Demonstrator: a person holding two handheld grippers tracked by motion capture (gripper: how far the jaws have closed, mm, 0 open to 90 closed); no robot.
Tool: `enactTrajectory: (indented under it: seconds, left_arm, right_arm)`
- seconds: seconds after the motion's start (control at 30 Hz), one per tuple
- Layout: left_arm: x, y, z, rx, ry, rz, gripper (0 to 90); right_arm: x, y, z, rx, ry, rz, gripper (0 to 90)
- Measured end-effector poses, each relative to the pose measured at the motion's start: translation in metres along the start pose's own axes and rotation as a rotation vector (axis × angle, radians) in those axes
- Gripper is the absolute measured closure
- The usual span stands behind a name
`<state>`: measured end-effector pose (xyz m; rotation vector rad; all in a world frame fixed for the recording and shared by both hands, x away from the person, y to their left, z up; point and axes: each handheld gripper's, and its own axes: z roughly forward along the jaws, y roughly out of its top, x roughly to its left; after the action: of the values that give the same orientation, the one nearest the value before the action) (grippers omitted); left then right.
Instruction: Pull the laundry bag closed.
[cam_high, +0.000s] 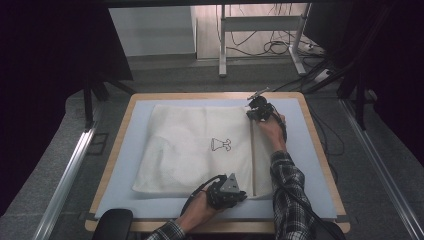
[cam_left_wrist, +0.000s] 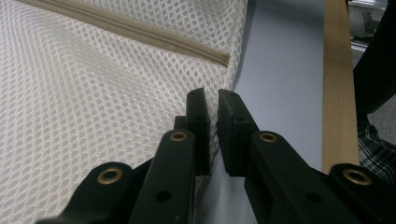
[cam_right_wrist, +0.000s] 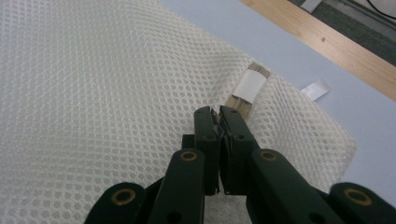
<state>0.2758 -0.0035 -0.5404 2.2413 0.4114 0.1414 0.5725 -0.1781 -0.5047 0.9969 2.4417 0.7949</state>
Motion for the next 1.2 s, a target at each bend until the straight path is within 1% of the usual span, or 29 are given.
enactTrajectory:
  seconds: [0.23,0.3,0.47,0.5,0.53,0.7,0.73,0.9,0.97,1.03,1.13,1.2]
  left_arm:
    - [0.000,0.000,0.000,0.002,0.002,0.004,83.6]
    - [0.000,0.000,0.000,-0.001,-0.004,-0.005,83.6]
    - [0.000,0.000,0.000,-0.002,-0.004,-0.006,83.7]
    - [0.000,0.000,0.000,-0.002,-0.004,-0.006,83.7]
    - [0.000,0.000,0.000,-0.002,-0.004,-0.006,83.6]
    - [0.000,0.000,0.000,-0.002,-0.004,-0.006,83.6]
    - [0.000,0.000,0.000,-0.002,-0.004,-0.006,83.6]
    - [0.000,0.000,0.000,-0.001,-0.004,-0.004,83.0]
    - [0.000,0.000,0.000,0.000,-0.005,-0.001,81.1]
    - [0.000,0.000,0.000,-0.002,-0.010,-0.003,80.0]
    - [0.000,0.000,0.000,-0.002,-0.012,-0.001,78.0]
    - [-0.001,0.000,0.000,-0.003,-0.004,0.007,76.1]
  right_arm:
    - [-0.002,0.003,0.003,-0.002,-0.013,0.014,86.3]
    - [-0.003,0.005,0.004,-0.004,-0.020,0.026,86.4]
    - [-0.004,0.008,0.007,0.000,-0.030,0.036,86.4]
    - [-0.004,0.009,0.009,-0.001,-0.042,0.039,86.4]
    - [-0.004,0.009,0.009,-0.001,-0.042,0.039,86.4]
    - [-0.006,0.014,0.013,0.017,-0.059,0.069,86.4]
    - [-0.006,0.014,0.013,0.017,-0.059,0.069,86.4]
    - [-0.005,0.014,0.018,0.052,-0.068,0.079,86.0]
    - [-0.004,0.014,0.017,0.049,-0.072,0.076,85.7]
    - [-0.001,0.015,0.016,0.052,-0.078,0.049,85.3]
    - [0.001,0.015,0.015,0.050,-0.075,0.044,84.2]
    - [0.001,0.015,0.013,0.046,-0.072,0.047,83.0]
